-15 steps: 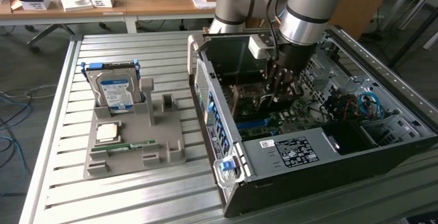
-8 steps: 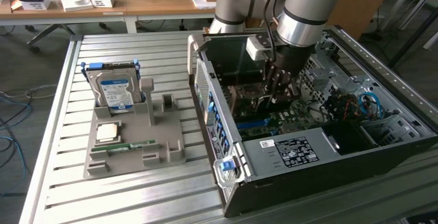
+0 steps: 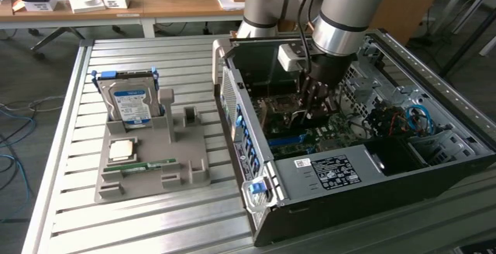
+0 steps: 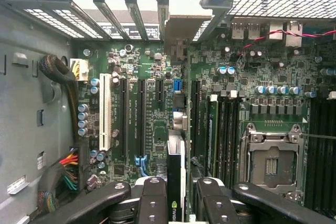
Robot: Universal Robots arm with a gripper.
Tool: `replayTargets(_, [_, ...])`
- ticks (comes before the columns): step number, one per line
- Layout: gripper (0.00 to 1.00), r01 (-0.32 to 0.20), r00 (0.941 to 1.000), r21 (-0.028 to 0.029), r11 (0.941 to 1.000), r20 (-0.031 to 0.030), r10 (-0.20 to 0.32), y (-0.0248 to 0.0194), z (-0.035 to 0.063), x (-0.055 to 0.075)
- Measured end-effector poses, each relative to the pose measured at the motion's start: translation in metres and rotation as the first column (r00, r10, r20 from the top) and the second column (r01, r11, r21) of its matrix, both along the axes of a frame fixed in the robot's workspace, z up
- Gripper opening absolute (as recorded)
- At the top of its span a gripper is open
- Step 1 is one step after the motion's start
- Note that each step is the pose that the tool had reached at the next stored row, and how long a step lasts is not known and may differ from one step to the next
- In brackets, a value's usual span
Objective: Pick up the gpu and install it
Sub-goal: 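Insert the gpu into the slot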
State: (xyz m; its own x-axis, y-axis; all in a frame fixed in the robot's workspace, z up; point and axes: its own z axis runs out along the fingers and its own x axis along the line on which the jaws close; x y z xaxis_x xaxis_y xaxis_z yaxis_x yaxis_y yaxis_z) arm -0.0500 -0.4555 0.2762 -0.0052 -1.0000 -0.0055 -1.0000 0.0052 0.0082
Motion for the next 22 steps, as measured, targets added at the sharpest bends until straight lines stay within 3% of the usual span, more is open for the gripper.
replayTargets(22, [0.27,0.0,1.0,0.0002,1.0,0.0001,0.0,0.0,-0.0067,-0.0041])
